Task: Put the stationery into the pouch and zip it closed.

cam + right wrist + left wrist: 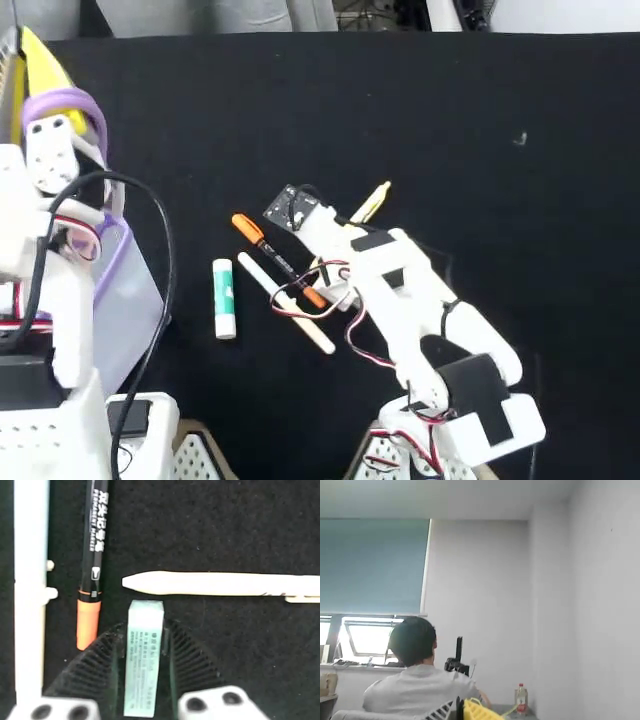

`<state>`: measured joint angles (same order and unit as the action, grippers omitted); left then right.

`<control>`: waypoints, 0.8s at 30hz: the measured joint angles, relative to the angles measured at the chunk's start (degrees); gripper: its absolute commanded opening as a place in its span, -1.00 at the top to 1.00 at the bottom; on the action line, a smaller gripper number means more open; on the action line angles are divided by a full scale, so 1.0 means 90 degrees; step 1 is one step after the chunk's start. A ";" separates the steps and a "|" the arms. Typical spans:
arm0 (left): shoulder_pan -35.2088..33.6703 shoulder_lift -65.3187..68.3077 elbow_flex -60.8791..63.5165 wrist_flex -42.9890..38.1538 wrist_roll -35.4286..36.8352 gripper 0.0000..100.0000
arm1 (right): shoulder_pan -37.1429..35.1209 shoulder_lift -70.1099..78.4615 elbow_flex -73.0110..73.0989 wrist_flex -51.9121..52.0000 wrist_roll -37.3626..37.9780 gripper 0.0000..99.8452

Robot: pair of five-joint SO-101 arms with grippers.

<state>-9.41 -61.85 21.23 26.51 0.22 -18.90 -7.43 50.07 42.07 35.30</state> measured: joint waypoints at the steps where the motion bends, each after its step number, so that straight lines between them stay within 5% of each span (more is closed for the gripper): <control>1: 0.0117 0.0000 0.0039 -0.0254 0.0000 0.94 | 0.0020 0.0000 0.0000 -0.0010 0.0000 0.98; 6: 0.0850 0.0547 -0.0068 -0.1182 0.0000 0.94 | 0.0195 0.0000 -0.0039 -0.0010 -0.0010 0.98; 12: 0.1074 0.1866 -0.1495 -0.1260 0.0010 0.94 | 0.0615 0.0010 -0.0322 -0.0010 -0.0547 0.98; 24: 0.0830 0.2608 -0.4054 0.0733 0.0039 0.94 | 0.0899 -0.1250 -0.0645 -0.0322 -0.1739 0.98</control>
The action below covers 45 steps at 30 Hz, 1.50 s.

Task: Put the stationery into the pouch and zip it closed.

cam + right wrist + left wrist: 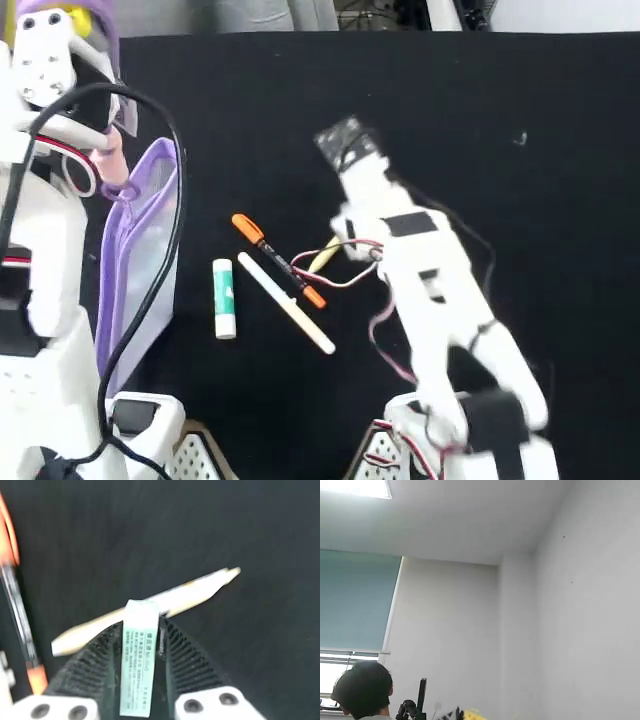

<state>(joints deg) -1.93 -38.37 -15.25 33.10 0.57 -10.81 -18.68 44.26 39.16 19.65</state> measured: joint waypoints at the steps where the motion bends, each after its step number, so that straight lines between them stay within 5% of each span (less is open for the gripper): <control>1: 0.0000 0.0000 -0.0049 0.0078 0.0000 0.94 | 0.0000 -0.0322 0.0000 -0.0127 -0.0166 0.98; 11: 0.0000 0.0000 -0.0449 0.0811 0.0000 0.94 | -0.1055 -0.3009 0.0908 -0.2129 -0.1944 0.98; 27: 0.0098 0.0000 -0.0449 0.0850 0.0000 0.94 | -0.1895 -0.3233 0.0967 -0.5167 -0.4161 0.98; 38: 0.1436 0.0059 -0.0449 0.0850 -0.0264 0.94 | -0.2432 -0.3233 0.1280 -0.5851 -0.4513 0.98; 45: 0.1563 0.0059 -0.0449 0.0850 -0.0420 0.94 | -0.3028 -0.3233 0.1739 -0.6242 -0.4571 0.98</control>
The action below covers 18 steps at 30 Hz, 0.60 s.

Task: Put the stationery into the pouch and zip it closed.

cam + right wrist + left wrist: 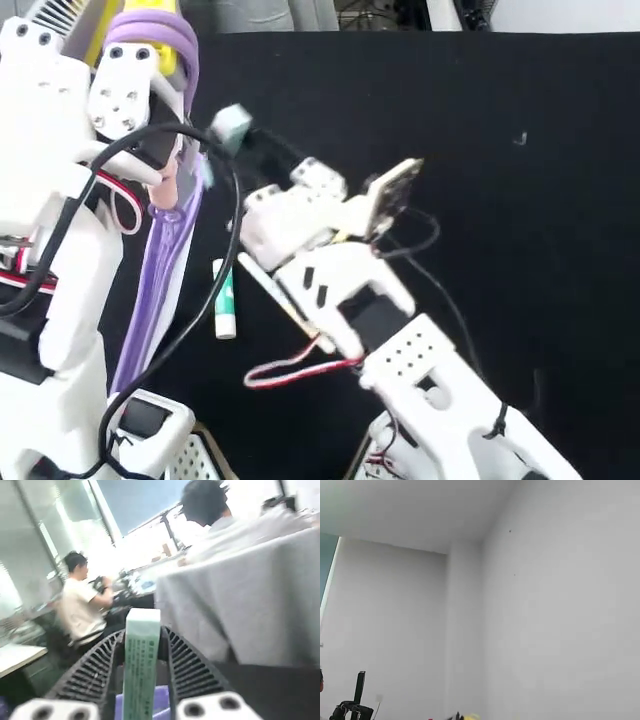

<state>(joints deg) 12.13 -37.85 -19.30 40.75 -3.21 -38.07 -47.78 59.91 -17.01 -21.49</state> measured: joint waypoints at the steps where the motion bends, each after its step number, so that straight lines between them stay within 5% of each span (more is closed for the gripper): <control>1: 0.0000 0.0000 0.0000 0.0000 0.0000 0.94 | -0.0127 0.0000 0.0039 -0.0010 0.0000 0.98; 18: 0.0059 0.0000 -0.0010 0.0254 -0.0049 0.94 | -0.0391 0.0869 0.0039 -0.0020 -0.0020 0.98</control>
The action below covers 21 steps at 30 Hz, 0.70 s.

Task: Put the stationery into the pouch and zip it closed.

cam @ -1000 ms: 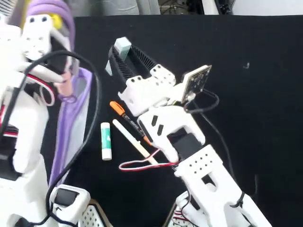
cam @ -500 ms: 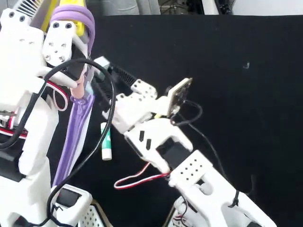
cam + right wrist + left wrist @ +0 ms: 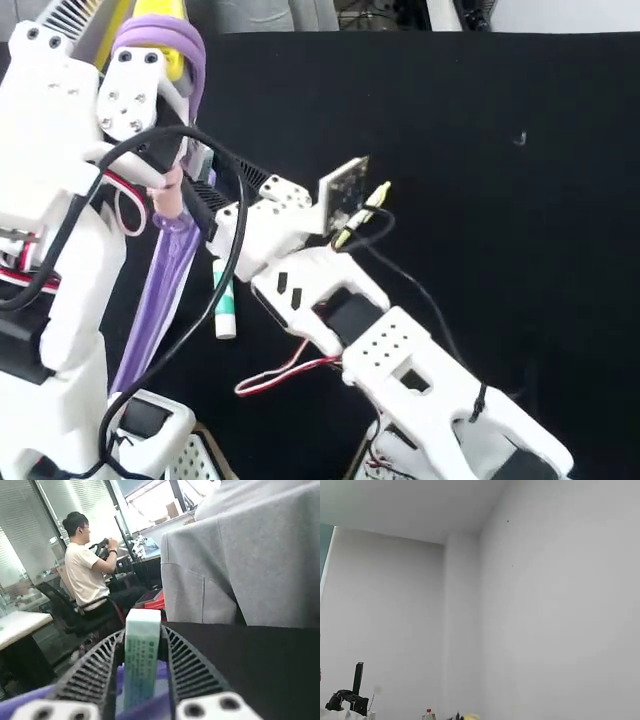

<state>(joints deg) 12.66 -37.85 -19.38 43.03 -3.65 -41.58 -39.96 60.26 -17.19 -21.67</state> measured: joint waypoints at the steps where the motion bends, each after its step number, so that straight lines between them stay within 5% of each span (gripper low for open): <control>1: 0.0000 0.0000 0.0000 0.0000 -0.0117 0.94 | 0.0000 0.0059 0.0000 0.0000 0.0000 0.98; 4: 0.0000 0.0000 0.0000 0.0000 -0.0518 0.94 | -0.0068 0.0107 -0.0010 0.0000 -0.0020 0.94; 12: 0.0000 0.0000 0.0000 0.0000 -0.0654 0.94 | -0.0488 -0.0098 -0.0205 0.0742 -0.0029 0.27; 21: 0.0000 0.0000 0.0000 0.0000 -0.0654 0.94 | -0.0527 -0.1143 -0.0215 0.1426 0.0127 0.43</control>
<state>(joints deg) 12.66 -37.85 -19.38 43.03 -9.54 -46.33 -50.24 58.33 -4.35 -20.53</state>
